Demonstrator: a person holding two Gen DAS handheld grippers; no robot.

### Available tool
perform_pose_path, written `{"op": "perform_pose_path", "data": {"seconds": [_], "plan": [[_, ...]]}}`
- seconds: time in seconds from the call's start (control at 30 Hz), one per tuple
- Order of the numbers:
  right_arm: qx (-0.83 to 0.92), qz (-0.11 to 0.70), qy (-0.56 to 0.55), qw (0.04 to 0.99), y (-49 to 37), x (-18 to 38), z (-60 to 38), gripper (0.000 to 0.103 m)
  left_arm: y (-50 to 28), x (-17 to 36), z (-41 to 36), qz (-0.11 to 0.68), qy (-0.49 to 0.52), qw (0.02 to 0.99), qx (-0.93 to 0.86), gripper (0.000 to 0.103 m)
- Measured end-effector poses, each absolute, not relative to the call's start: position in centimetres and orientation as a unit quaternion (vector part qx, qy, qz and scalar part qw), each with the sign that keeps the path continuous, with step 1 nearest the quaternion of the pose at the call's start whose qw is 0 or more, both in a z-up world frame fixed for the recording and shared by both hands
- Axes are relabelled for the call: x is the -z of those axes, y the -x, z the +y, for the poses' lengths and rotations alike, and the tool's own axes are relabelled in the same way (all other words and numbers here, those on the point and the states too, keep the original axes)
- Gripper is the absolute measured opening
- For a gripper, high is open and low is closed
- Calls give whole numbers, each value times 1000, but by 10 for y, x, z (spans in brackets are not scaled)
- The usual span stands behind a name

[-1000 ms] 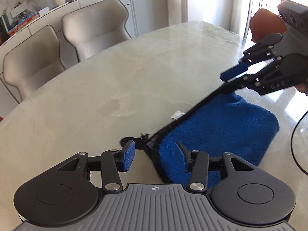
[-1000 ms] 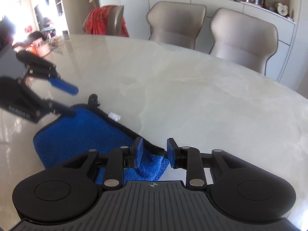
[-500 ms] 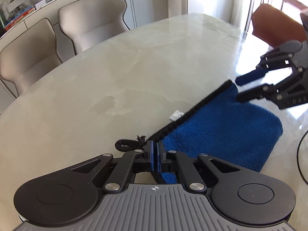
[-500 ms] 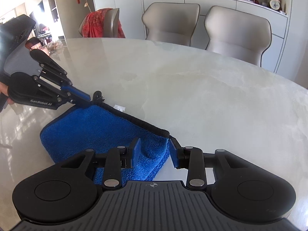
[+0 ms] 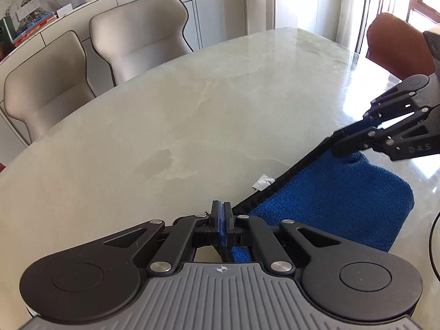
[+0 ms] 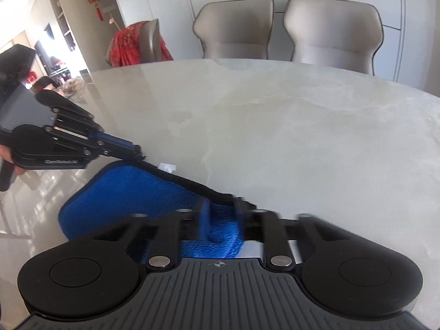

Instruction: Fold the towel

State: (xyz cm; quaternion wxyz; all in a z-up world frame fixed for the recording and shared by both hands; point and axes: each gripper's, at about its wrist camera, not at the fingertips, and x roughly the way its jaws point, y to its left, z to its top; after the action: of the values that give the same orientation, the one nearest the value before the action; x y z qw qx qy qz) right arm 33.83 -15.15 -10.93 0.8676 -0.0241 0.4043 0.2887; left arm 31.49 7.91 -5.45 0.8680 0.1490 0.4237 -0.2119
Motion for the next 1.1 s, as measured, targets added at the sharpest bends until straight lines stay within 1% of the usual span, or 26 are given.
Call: {"op": "perform_pose_path", "data": {"seconds": [0.03,0.1,0.17,0.27,0.33,0.4,0.47,0.53,0.6,0.67,0.87,0.97,1.1], "plan": [[-284,405,17,869,-340,110,-153,12,-314,52,80,422,-142,870,211,4],[-275,406,3,872,-343,112,-157,12,-311,48,83,418,-128,875,210,7],[-268,409,-3,872,-345,115,-159,12,-307,46,83,415,-123,876,211,7],[-265,410,10,873,-343,116,-157,18,-297,45,80,410,-122,878,214,8],[-249,406,28,879,-339,111,-155,34,-288,44,78,406,-116,882,211,14],[-229,383,42,894,-329,100,-155,36,-277,41,78,399,-104,888,203,15],[-231,350,36,907,-310,82,-157,37,-263,37,79,390,-88,896,195,19],[-250,336,11,908,-294,72,-157,37,-250,36,77,384,-71,900,193,22],[-292,343,-19,893,-275,69,-153,37,-240,37,75,383,-57,900,197,26],[-306,360,-23,881,-266,75,-146,37,-232,44,70,390,-52,897,202,28],[-288,418,-23,861,-265,106,-139,37,-232,68,69,435,-53,881,178,28],[-280,421,-22,863,-268,117,-145,36,-231,76,74,441,-44,878,179,29],[-278,421,-40,862,-271,114,-151,37,-232,73,72,437,-59,879,182,29]]}}
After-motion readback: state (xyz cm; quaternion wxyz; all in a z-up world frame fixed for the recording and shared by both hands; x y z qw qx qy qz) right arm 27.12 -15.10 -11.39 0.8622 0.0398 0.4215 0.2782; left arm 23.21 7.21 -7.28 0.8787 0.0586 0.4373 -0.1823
